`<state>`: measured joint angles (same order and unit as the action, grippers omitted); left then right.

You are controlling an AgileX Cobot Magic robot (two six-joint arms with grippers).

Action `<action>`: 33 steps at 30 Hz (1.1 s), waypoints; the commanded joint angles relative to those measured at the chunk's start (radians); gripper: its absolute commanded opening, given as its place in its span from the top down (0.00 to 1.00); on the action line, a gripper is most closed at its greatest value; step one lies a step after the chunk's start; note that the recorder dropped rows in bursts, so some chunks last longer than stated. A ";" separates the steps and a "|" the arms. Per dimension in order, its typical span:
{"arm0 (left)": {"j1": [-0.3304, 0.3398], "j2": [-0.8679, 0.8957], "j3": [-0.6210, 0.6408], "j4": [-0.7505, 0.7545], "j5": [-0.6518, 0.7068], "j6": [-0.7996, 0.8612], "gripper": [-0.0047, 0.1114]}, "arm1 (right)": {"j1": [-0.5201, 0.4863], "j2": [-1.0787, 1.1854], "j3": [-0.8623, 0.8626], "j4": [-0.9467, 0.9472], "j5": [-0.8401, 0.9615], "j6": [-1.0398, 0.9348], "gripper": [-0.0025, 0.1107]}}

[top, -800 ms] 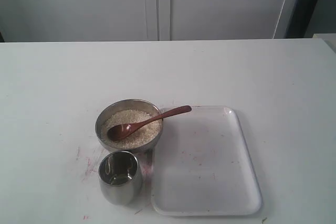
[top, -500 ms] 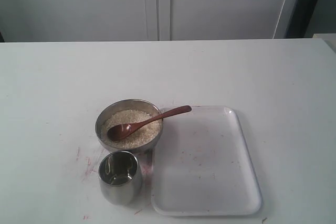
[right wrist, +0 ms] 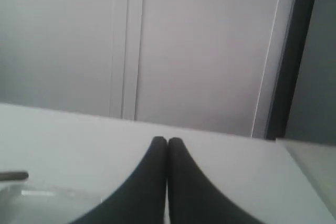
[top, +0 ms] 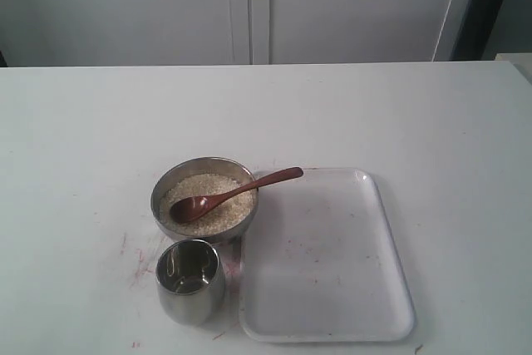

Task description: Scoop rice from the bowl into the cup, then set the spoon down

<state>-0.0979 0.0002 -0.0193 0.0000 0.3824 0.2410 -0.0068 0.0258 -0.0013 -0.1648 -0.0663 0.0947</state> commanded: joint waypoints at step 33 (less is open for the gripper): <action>-0.005 0.000 0.009 -0.006 0.052 -0.006 0.84 | 0.257 0.681 -0.797 0.097 0.751 0.086 0.98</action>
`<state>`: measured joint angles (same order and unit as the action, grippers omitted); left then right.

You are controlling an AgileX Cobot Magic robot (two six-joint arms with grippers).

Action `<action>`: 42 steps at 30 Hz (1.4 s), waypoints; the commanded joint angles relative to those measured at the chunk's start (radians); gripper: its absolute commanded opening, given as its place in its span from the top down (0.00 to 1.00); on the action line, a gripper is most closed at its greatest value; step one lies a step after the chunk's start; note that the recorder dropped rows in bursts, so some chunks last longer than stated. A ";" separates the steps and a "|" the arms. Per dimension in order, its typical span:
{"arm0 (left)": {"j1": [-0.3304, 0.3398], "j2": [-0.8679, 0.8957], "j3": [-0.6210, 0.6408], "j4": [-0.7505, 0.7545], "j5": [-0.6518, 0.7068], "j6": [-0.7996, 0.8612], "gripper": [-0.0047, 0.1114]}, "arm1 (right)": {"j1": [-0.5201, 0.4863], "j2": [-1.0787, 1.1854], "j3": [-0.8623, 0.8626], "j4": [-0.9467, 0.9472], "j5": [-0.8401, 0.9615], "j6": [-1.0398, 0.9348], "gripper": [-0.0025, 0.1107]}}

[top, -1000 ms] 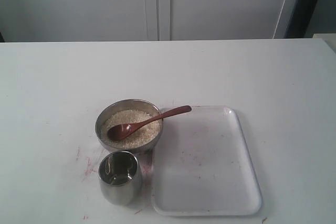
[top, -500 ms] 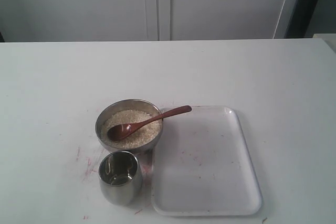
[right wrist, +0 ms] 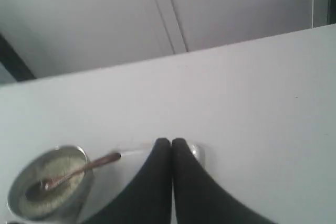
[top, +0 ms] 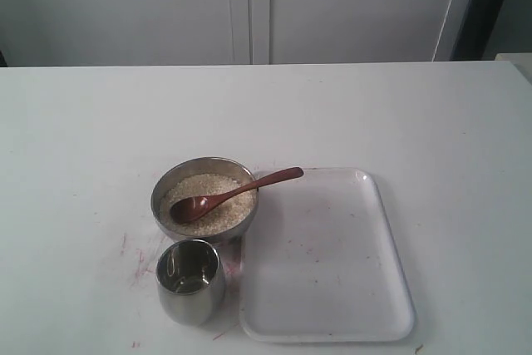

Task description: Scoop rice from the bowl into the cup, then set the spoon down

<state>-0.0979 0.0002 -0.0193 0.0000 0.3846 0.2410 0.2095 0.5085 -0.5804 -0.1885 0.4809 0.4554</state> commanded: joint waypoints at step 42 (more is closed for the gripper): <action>-0.005 0.000 0.009 -0.006 0.050 -0.006 0.84 | 0.329 1.332 -1.014 0.107 0.578 -1.243 0.67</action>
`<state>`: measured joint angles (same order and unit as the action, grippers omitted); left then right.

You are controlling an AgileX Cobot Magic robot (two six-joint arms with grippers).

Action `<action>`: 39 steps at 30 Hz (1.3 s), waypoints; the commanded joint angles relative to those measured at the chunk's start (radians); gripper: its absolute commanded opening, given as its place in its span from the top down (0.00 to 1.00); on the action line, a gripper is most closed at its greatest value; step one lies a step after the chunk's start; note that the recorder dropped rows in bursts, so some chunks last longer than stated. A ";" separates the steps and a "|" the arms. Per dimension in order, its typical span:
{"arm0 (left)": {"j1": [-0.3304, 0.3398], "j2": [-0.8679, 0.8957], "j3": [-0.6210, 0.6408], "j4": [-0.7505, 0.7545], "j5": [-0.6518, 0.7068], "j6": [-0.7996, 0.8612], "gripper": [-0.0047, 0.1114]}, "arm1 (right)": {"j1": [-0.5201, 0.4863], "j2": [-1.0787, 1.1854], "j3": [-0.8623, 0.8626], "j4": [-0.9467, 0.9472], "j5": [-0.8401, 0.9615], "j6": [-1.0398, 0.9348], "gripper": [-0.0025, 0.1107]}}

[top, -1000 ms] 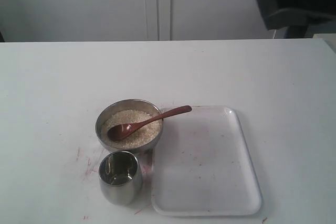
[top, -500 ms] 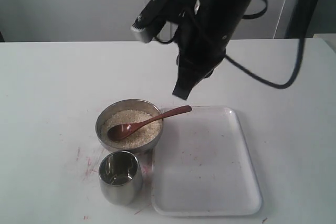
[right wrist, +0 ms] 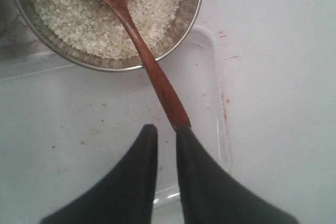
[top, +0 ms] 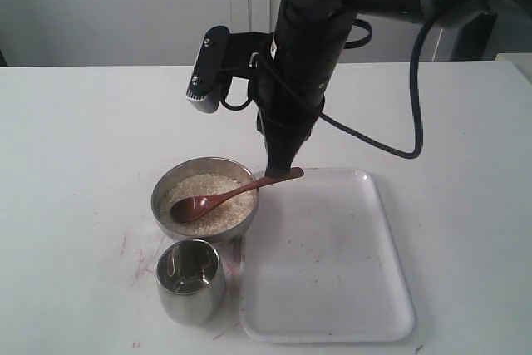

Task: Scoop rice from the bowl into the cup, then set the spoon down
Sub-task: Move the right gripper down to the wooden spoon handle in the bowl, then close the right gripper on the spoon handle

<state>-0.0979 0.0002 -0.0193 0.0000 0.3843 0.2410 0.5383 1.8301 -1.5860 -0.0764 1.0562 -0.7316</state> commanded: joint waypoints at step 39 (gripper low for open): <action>-0.005 0.000 0.009 -0.006 0.050 -0.006 0.84 | 0.001 0.251 -0.007 -0.072 -0.067 -0.250 0.45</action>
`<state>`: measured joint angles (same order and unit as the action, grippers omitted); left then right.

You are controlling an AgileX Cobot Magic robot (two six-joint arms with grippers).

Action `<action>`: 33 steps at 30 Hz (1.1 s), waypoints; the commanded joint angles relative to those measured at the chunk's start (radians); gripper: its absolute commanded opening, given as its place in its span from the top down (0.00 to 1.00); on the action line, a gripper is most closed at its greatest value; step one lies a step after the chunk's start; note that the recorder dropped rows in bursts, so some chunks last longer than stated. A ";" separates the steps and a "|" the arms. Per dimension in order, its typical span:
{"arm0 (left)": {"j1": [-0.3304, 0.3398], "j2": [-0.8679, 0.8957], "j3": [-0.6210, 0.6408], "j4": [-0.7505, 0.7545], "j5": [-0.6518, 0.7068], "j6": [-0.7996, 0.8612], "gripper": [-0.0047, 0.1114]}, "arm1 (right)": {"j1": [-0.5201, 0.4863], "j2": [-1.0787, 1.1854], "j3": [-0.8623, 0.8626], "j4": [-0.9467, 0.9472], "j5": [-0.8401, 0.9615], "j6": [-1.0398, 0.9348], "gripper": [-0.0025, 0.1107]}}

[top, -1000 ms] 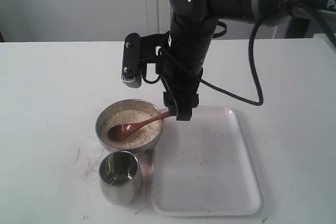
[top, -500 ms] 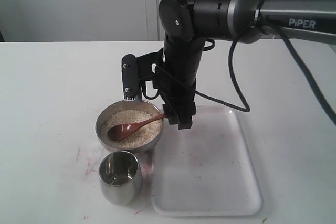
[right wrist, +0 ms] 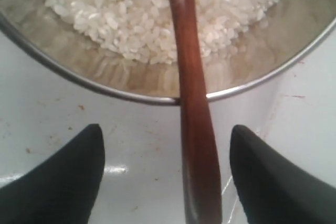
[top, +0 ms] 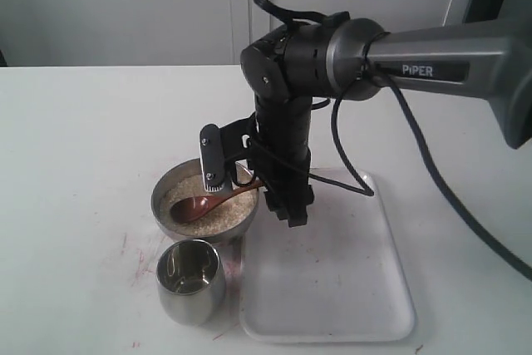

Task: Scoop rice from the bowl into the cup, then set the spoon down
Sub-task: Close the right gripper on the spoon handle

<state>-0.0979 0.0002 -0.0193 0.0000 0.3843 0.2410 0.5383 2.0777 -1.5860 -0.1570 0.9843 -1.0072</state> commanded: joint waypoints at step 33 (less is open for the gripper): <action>-0.005 0.000 0.009 -0.006 0.050 -0.006 0.84 | 0.005 -0.017 -0.009 0.157 0.135 0.178 0.98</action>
<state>-0.0979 0.0002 -0.0193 0.0000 0.3843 0.2410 0.5383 2.0823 -1.5860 0.0000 1.1037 -0.8606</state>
